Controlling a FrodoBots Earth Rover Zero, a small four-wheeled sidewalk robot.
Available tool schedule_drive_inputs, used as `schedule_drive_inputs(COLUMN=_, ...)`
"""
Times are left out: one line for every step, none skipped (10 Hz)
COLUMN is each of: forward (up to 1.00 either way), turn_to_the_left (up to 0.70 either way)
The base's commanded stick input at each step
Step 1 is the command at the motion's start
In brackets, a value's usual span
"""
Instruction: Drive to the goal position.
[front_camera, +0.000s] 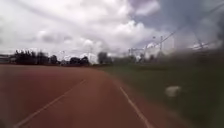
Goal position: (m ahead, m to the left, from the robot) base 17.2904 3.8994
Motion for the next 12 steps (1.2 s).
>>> schedule_drive_inputs(forward=0.70, turn_to_the_left=0.07)
schedule_drive_inputs(forward=0.70, turn_to_the_left=0.08)
schedule_drive_inputs(forward=0.70, turn_to_the_left=0.00)
schedule_drive_inputs(forward=0.70, turn_to_the_left=0.00)
schedule_drive_inputs(forward=0.70, turn_to_the_left=0.00)
schedule_drive_inputs(forward=0.70, turn_to_the_left=0.00)
schedule_drive_inputs(forward=0.70, turn_to_the_left=0.00)
schedule_drive_inputs(forward=0.70, turn_to_the_left=0.00)
schedule_drive_inputs(forward=0.70, turn_to_the_left=0.00)
schedule_drive_inputs(forward=0.70, turn_to_the_left=0.00)
schedule_drive_inputs(forward=0.70, turn_to_the_left=0.00)
schedule_drive_inputs(forward=0.70, turn_to_the_left=0.00)
